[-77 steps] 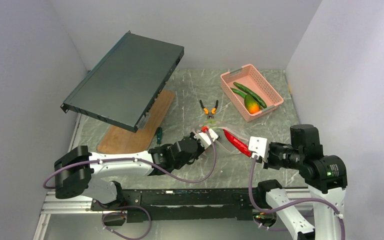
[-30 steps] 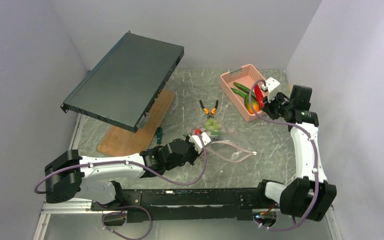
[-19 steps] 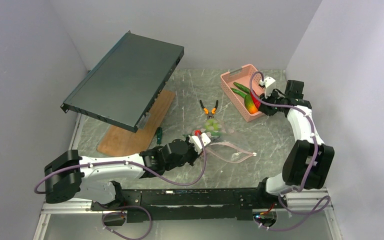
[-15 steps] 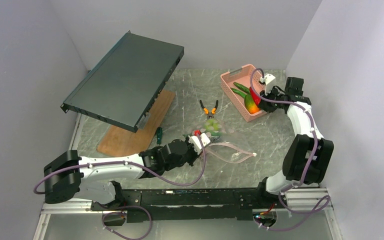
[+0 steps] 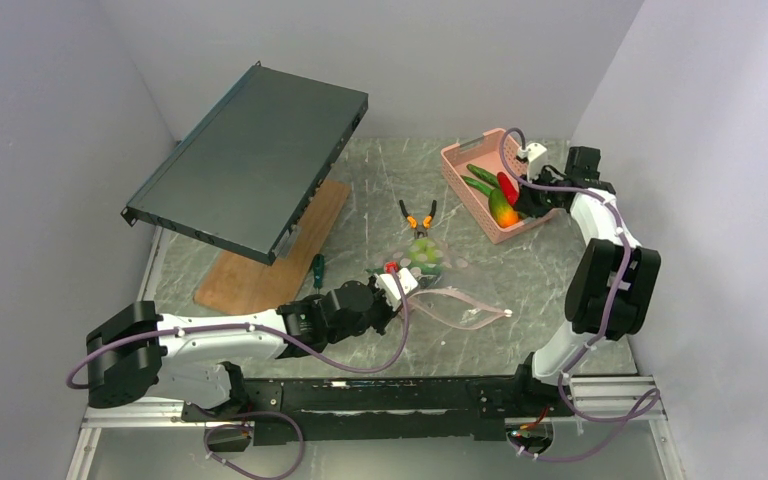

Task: Open the zip-top bag and remove the fake food
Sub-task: Place the fake vegetable in the bin.

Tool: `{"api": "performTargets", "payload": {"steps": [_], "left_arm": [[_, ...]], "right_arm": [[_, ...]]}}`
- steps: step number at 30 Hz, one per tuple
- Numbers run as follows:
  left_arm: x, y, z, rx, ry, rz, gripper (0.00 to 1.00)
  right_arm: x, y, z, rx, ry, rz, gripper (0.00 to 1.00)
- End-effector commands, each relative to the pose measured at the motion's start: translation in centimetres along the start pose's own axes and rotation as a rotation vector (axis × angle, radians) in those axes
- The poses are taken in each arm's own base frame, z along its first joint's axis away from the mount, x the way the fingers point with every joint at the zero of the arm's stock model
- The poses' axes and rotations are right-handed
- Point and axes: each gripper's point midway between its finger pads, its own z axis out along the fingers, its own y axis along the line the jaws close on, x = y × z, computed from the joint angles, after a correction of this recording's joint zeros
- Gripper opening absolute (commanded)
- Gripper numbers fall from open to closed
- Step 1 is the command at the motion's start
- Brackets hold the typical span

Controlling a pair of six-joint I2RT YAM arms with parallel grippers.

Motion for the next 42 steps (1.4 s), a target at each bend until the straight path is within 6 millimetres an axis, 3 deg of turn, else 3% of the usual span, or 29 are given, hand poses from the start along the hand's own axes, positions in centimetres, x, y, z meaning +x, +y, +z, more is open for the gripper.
{"api": "performTargets", "payload": {"steps": [1, 9, 14, 26, 34, 42], "left_arm": [[-1.7, -0.2, -0.4, 0.014, -0.061, -0.035, 0.0], [-1.6, -0.4, -0.2, 0.023, -0.058, -0.041, 0.0], [-1.4, -0.4, -0.2, 0.023, -0.054, -0.042, 0.0], [-1.3, -0.5, -0.2, 0.028, -0.054, -0.048, 0.0], [-1.4, -0.6, -0.2, 0.034, -0.056, -0.047, 0.0], [-1.5, -0.9, -0.2, 0.045, -0.059, -0.054, 0.0]], "right_arm": [[-2.2, -1.4, 0.1, 0.019, -0.047, -0.031, 0.05], [-1.7, -1.1, 1.5, 0.0, -0.005, -0.042, 0.08], [-1.5, -0.9, 2.0, 0.001, 0.008, -0.05, 0.15], [-1.2, -1.1, 2.2, 0.027, 0.031, -0.051, 0.51], [-3.2, 0.2, 0.1, 0.023, -0.035, -0.068, 0.54], [-5.2, 5.1, -3.9, -0.081, -0.138, -0.119, 0.53]]}}
